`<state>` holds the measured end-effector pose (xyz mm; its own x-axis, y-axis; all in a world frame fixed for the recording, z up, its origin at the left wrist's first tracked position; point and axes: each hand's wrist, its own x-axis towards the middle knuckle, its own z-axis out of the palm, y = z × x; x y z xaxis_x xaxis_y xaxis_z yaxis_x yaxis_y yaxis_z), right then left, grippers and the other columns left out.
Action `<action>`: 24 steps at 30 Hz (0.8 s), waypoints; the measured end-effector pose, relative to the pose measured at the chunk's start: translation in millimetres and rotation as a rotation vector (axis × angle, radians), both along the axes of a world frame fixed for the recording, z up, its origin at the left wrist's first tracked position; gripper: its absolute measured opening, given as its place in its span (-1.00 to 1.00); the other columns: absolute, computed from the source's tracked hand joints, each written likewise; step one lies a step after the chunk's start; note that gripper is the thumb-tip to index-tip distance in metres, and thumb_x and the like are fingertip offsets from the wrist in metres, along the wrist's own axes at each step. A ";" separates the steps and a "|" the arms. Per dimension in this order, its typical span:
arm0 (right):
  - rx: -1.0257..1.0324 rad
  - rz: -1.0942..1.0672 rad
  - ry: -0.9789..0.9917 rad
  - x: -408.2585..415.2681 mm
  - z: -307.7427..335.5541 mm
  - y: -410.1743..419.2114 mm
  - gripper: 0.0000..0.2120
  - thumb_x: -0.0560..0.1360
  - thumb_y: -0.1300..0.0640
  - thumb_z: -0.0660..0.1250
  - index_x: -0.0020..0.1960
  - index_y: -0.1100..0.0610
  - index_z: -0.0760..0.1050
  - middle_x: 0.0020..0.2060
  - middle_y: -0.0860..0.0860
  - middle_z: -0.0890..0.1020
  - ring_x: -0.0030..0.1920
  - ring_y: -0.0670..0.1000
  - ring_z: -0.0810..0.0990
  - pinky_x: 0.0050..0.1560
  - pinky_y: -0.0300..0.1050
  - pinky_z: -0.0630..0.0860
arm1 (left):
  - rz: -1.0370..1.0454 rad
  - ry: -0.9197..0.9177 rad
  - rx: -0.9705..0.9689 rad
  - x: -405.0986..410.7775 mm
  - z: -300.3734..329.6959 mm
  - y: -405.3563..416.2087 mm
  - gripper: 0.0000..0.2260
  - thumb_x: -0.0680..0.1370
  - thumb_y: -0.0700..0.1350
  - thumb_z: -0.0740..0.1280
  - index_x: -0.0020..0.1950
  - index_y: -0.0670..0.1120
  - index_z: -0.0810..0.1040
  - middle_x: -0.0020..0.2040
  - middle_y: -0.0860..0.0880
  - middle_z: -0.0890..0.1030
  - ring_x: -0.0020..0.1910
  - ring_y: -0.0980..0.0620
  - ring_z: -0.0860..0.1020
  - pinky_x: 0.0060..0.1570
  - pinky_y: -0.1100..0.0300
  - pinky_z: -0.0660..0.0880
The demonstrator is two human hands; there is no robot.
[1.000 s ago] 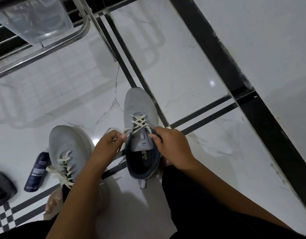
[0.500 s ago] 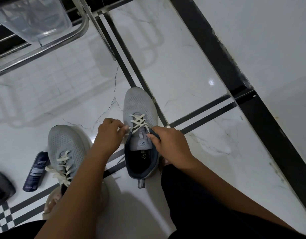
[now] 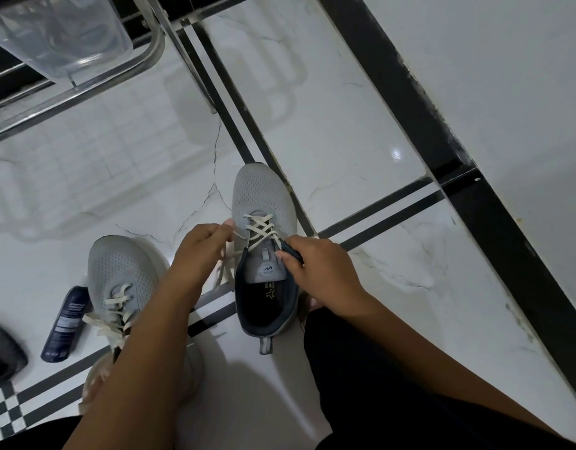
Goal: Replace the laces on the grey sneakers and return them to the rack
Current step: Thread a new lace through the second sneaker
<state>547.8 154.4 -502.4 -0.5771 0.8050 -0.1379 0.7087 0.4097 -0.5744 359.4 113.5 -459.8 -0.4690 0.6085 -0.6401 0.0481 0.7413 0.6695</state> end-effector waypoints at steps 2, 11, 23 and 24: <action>-0.051 0.005 0.000 0.9 4.3 2.6 -0.74 0.56 -0.12 0.25 -0.01 0.07 0.54 -0.24 0.00 0.61 -0.19 0.08 0.58 -0.28 -0.08 0.49 | 0.069 -0.030 0.101 0.1 11.7 -2.5 -0.76 0.57 0.03 0.32 -0.27 -0.02 0.59 -0.06 0.07 0.60 -0.04 0.22 0.49 -0.01 0.24 0.30; -0.717 -0.266 0.535 -6.4 61.7 24.2 -0.86 0.51 0.12 0.38 0.07 0.00 0.61 -0.01 -0.08 0.65 0.03 -0.13 0.61 0.08 -0.20 0.54 | 0.101 -0.250 0.346 23.6 56.7 19.3 -0.90 0.47 -0.13 0.42 -0.16 0.03 0.72 0.20 0.08 0.59 0.22 0.32 0.48 0.07 0.36 0.35; -0.910 -0.195 0.460 26.2 68.6 46.6 -0.81 0.58 0.07 0.26 -0.14 0.07 0.60 -0.25 0.02 0.62 -0.15 -0.06 0.57 0.17 -0.08 0.45 | 0.530 -0.168 0.305 15.4 47.4 12.8 -0.89 0.52 -0.10 0.40 0.01 -0.05 0.68 -0.06 0.16 0.69 -0.09 0.42 0.58 0.06 0.36 0.37; -0.869 -0.203 0.396 35.2 68.6 52.2 -0.81 0.58 0.07 0.27 -0.12 0.07 0.62 -0.26 0.03 0.61 -0.16 -0.07 0.56 0.14 -0.07 0.46 | 0.571 -0.144 0.287 7.5 44.2 9.6 -0.89 0.52 -0.08 0.40 0.00 -0.03 0.68 -0.10 0.18 0.69 -0.08 0.40 0.58 0.15 0.33 0.38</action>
